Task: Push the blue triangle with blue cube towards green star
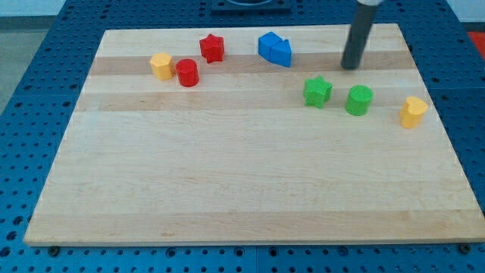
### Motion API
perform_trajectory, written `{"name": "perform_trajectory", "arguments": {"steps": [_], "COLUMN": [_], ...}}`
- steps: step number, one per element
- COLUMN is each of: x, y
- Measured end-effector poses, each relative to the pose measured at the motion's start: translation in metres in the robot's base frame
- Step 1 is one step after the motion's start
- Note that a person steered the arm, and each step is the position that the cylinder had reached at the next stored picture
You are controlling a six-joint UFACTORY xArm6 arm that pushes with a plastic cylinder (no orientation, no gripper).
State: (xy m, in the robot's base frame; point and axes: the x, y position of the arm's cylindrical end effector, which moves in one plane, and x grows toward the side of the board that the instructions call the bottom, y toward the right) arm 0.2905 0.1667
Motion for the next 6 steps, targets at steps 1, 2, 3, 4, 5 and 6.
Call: {"name": "perform_trajectory", "arguments": {"steps": [1,2,3,4,5,6], "x": [-0.039,-0.085,-0.09,-0.089,-0.089,-0.081], "y": [-0.029,-0.062,-0.115,-0.16,-0.161,-0.16]}}
